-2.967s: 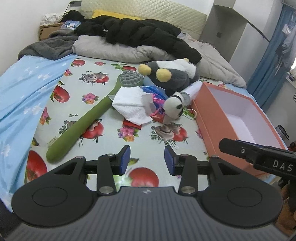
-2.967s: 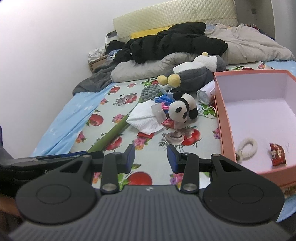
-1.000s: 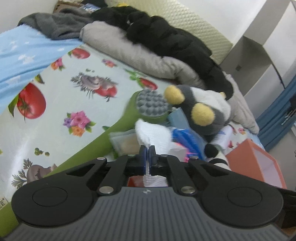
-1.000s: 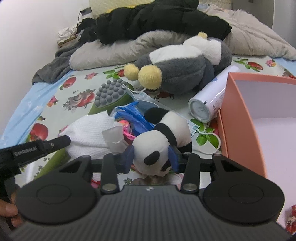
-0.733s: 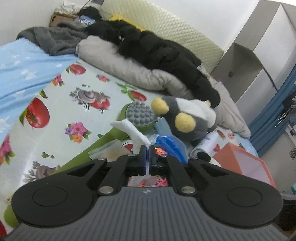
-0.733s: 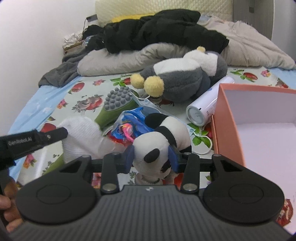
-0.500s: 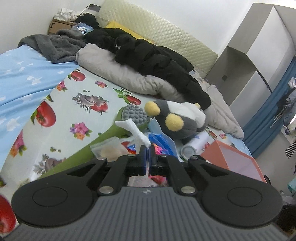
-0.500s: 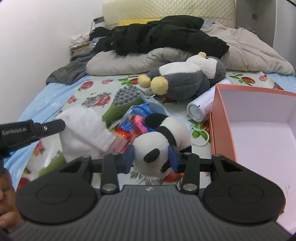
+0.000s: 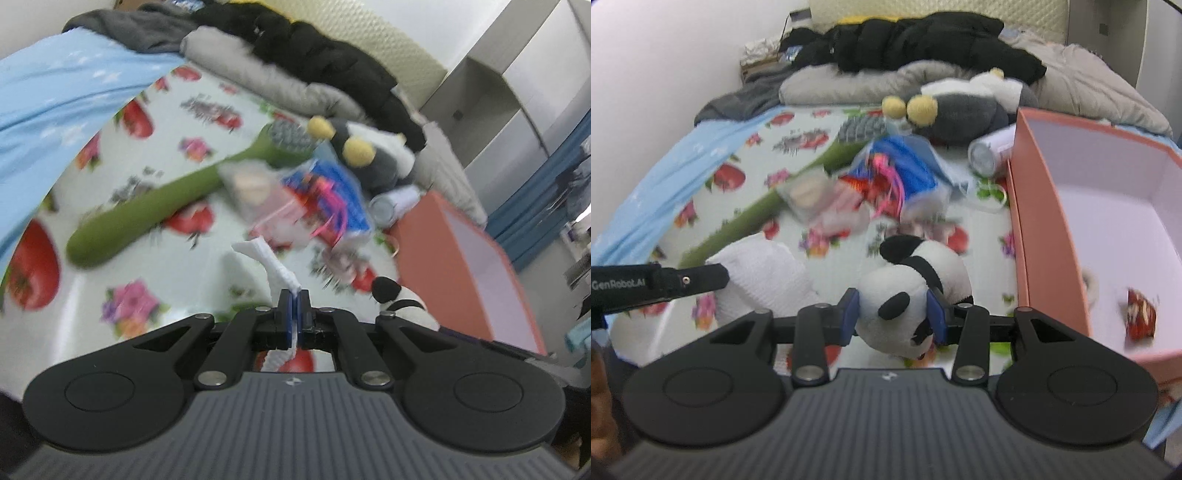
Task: Organize soft objects
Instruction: 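Pull the towel and panda plush out of the pile onto the open sheet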
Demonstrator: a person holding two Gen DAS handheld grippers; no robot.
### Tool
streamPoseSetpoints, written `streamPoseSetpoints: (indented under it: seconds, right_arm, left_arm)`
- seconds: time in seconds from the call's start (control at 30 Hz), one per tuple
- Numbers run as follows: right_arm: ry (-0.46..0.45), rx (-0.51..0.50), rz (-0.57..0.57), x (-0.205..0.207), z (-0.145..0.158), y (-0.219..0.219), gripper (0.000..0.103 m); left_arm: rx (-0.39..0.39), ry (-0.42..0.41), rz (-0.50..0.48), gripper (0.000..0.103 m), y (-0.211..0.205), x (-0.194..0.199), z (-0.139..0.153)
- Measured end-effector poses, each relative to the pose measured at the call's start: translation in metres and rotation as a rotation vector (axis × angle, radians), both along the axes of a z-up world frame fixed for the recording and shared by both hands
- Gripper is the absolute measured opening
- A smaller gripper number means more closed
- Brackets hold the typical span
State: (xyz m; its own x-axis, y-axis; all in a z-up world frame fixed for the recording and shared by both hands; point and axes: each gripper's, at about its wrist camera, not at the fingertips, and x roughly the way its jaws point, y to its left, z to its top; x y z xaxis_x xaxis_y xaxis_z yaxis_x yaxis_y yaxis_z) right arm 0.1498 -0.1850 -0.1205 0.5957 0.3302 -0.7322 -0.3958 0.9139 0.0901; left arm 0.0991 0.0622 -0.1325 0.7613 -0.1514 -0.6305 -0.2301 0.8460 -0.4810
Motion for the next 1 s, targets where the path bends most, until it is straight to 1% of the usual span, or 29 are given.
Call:
streamPoseSetpoints:
  seconds: [0.07, 0.13, 0.23, 0.3, 0.33, 0.37, 0.43, 0.5, 0.57, 0.7, 0.83, 0.97, 1.0]
  right_arm:
    - [0.010, -0.017, 0.004, -0.006, -0.005, 0.000, 0.044]
    - [0.021, -0.028, 0.001, -0.011, -0.009, -0.002, 0.044]
    - [0.035, -0.018, -0.019, -0.016, -0.014, -0.005, 0.044]
    - [0.045, -0.003, -0.028, -0.017, -0.016, -0.007, 0.046]
    - [0.053, 0.012, -0.038, -0.017, -0.017, -0.009, 0.047]
    - [0.071, 0.034, -0.052, -0.017, -0.018, -0.012, 0.047]
    - [0.114, 0.068, -0.085, -0.016, -0.022, -0.017, 0.056]
    - [0.129, 0.112, -0.131, -0.017, -0.024, -0.022, 0.067]
    - [0.130, 0.166, -0.175, -0.018, -0.027, -0.028, 0.070]
    - [0.167, 0.203, -0.210, -0.012, -0.034, -0.028, 0.070]
    - [0.206, 0.256, -0.241, -0.003, -0.042, -0.025, 0.070]
    - [0.224, 0.257, -0.264, 0.004, -0.051, -0.021, 0.069]
    - [0.228, 0.263, -0.263, 0.005, -0.052, -0.022, 0.067]
  left_arm:
    - [0.010, 0.029, -0.002, 0.003, 0.000, -0.010, -0.007]
    - [0.011, 0.067, -0.028, 0.003, 0.003, -0.014, -0.016]
    - [0.020, 0.130, -0.069, 0.004, 0.005, -0.017, -0.029]
    - [0.035, 0.152, -0.082, 0.006, 0.006, -0.018, -0.033]
    - [0.040, 0.172, -0.086, 0.018, 0.007, -0.019, -0.034]
    - [0.043, 0.186, -0.089, 0.035, 0.008, -0.017, -0.036]
    - [0.049, 0.207, -0.098, 0.056, 0.010, -0.017, -0.037]
    - [0.068, 0.210, -0.092, 0.058, 0.010, -0.016, -0.035]
    - [0.088, 0.197, -0.099, 0.059, 0.009, -0.016, -0.032]
    - [0.106, 0.205, -0.123, 0.061, 0.008, -0.008, -0.032]
    - [0.153, 0.198, -0.158, 0.061, 0.002, 0.001, -0.033]
    - [0.175, 0.207, -0.198, 0.062, -0.003, 0.009, -0.038]
    - [0.182, 0.206, -0.210, 0.063, -0.004, 0.010, -0.039]
